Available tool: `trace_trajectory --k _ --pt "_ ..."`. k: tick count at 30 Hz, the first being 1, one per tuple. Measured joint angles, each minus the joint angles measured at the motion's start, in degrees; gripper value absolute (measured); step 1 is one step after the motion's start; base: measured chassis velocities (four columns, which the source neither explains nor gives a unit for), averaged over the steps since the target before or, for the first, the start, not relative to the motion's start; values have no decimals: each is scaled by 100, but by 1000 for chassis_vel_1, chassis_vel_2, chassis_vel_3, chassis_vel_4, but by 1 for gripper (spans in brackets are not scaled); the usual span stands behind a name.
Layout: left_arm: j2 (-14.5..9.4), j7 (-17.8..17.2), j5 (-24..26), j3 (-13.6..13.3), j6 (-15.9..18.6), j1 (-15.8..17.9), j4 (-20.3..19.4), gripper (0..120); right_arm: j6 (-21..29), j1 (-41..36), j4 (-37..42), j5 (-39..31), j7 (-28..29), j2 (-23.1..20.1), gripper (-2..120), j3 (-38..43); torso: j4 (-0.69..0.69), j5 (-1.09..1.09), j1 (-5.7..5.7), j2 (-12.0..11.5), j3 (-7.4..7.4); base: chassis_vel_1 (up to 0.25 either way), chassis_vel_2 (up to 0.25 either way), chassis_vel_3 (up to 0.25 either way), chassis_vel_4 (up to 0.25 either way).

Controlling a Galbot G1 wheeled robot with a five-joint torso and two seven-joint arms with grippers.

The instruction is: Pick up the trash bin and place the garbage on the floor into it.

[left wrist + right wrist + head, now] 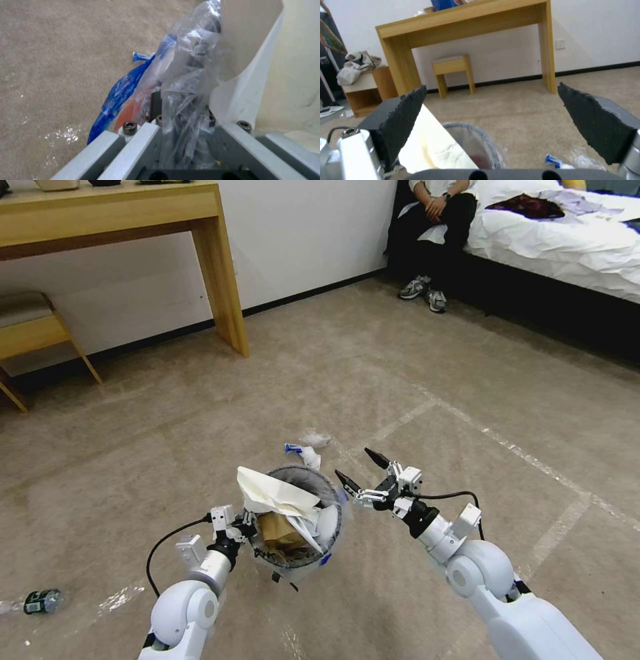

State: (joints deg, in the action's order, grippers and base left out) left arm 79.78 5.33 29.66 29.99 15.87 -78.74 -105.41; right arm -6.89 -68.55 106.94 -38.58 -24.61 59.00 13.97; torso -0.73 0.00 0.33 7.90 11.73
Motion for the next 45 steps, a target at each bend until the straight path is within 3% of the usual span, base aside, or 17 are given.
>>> trace_trajectory --k 29,45 --pt "36 26 20 -81 9 45 23 1 137 -2 -127 -119 -499 13 100 148 0 0 -2 0 -1 -6 7 5 -6" --pt "73 26 -8 -94 9 49 41 1 65 -45 -135 -82 -495 12 100 94 0 2 0 0 0 -208 211 215 -209"
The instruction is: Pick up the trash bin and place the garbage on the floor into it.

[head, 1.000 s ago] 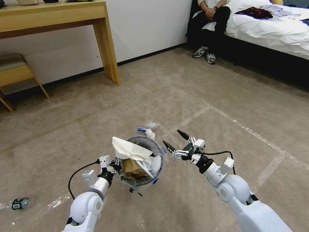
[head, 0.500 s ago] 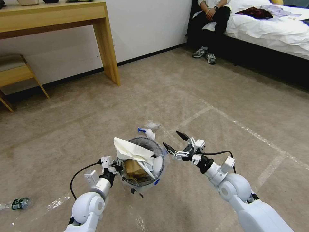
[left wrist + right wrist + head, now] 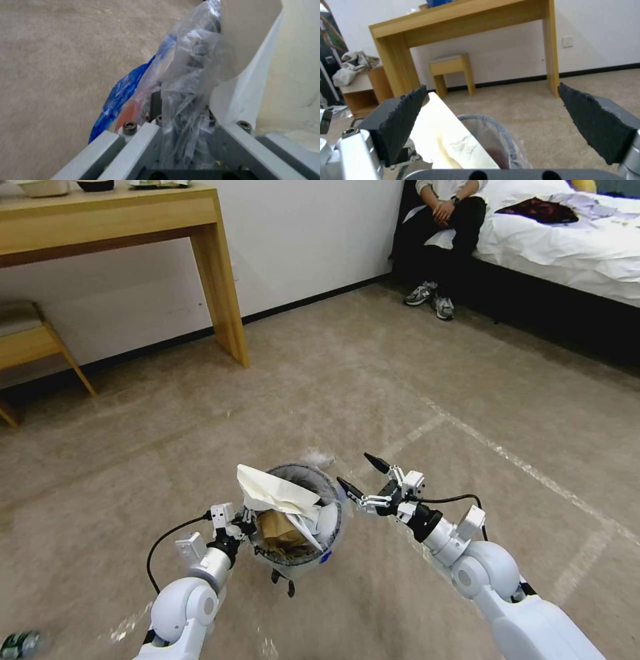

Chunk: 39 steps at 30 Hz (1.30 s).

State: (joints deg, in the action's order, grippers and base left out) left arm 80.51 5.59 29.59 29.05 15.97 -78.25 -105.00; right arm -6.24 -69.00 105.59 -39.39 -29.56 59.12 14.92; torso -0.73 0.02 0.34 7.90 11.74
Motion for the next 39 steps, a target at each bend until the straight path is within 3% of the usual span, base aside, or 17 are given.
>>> trace_trajectory --k 12,29,39 --pt "-48 -44 53 138 -7 -7 -71 1 -54 -1 55 -123 108 -38 100 -45 1 -1 4 -1 2 -280 282 295 -294" --pt "-236 -84 213 582 -19 -20 5 1 -42 -106 0 -94 18 -25 100 -55 0 -3 -1 0 -1 6 1 2 7" --pt "-330 -59 266 1026 -64 -220 -3 1 -44 -104 -170 93 -33 72 100 -213 0 -3 -1 0 -1 0 0 0 0"
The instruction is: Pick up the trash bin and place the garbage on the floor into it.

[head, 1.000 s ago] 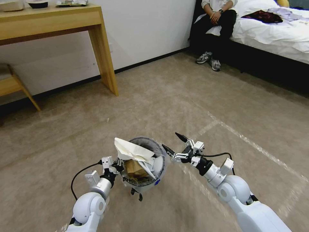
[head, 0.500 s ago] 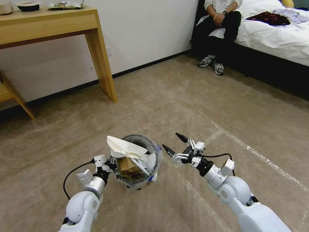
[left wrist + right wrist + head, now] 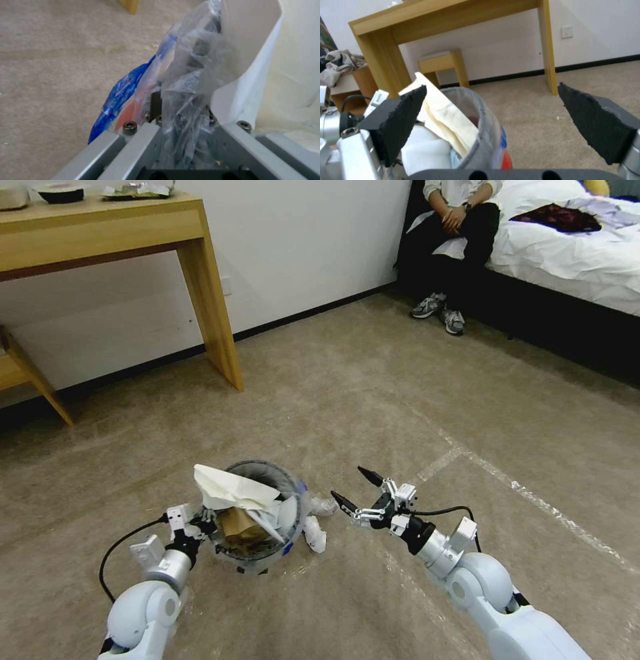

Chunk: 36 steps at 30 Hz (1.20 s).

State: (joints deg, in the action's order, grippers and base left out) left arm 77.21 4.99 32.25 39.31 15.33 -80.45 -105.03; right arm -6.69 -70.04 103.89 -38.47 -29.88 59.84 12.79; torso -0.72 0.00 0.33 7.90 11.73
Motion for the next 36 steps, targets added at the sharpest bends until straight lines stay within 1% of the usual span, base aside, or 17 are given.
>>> trace_trajectory --k 2,6,14,16,20,28,34,36 --pt "-21 5 31 87 -5 -31 7 1 18 31 -52 43 0 19 100 -40 0 0 0 0 0 0 0 0 0" --pt "-17 9 49 125 -8 -33 7 1 23 38 -96 70 0 46 100 -53 -1 0 0 0 0 0 0 0 0" --pt "6 23 79 265 -11 -67 6 1 -30 59 -439 250 -86 186 100 -136 -1 0 0 0 0 0 0 0 0" --pt "6 49 80 342 -22 -94 6 1 -31 142 -601 316 -92 275 100 -219 -1 0 0 0 0 0 0 0 0" --pt "-13 76 107 396 -19 -140 -14 1 -28 250 -761 345 -67 376 100 -335 0 0 0 0 1 0 0 0 0" --pt "-17 107 172 404 60 -159 -47 1 -28 343 -912 365 -58 455 100 -421 -1 0 1 0 0 0 0 0 0" --pt "14 73 82 337 -9 -105 20 1 -28 345 -970 362 -24 458 100 -412 0 0 1 0 0 0 0 0 0" --pt "13 62 56 325 -27 -86 36 1 -28 345 -992 362 -27 438 100 -395 2 1 0 0 1 0 0 0 0"
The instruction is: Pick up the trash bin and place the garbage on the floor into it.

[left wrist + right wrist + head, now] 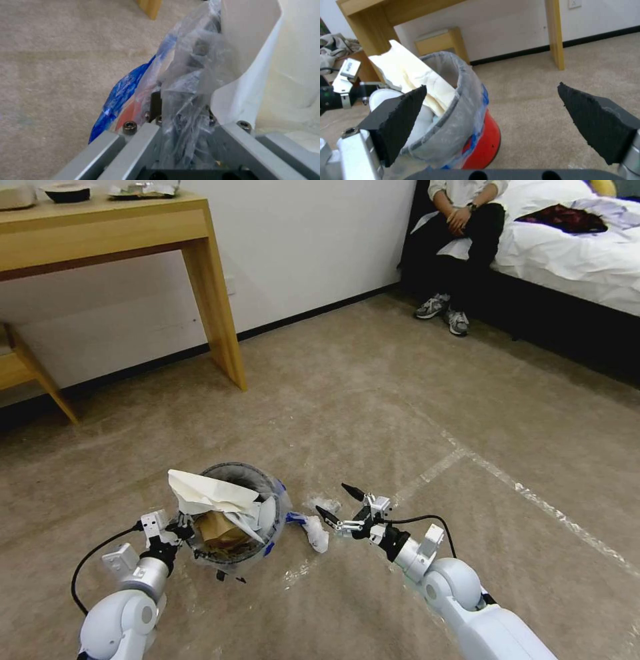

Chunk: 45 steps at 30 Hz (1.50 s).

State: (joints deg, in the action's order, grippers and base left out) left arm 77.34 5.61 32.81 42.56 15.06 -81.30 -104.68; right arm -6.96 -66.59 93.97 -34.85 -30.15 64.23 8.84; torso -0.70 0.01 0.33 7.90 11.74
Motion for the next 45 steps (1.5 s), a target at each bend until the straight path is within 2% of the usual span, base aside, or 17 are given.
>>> trace_trajectory --k 4,25,33,37,45 --pt "-1 -21 -10 -35 -6 67 38 1 42 30 -90 22 -2 -41 100 18 -6 -1 0 0 0 0 0 0 0" --pt "151 -12 -38 -31 -5 176 257 1 156 231 -769 160 55 8 100 -80 -4 -1 0 1 0 0 0 0 0" --pt "204 -13 -122 -42 -129 234 329 1 181 445 -1148 286 83 283 100 -255 0 -1 0 0 0 19 18 14 15" --pt "205 -13 -153 -32 -139 270 370 1 219 549 -1245 297 100 323 100 -326 -4 -1 0 0 0 12 13 10 7" --pt "217 -15 -169 -49 -151 333 484 1 405 546 -1507 479 244 387 100 -292 -2 -1 0 0 0 0 0 0 0"
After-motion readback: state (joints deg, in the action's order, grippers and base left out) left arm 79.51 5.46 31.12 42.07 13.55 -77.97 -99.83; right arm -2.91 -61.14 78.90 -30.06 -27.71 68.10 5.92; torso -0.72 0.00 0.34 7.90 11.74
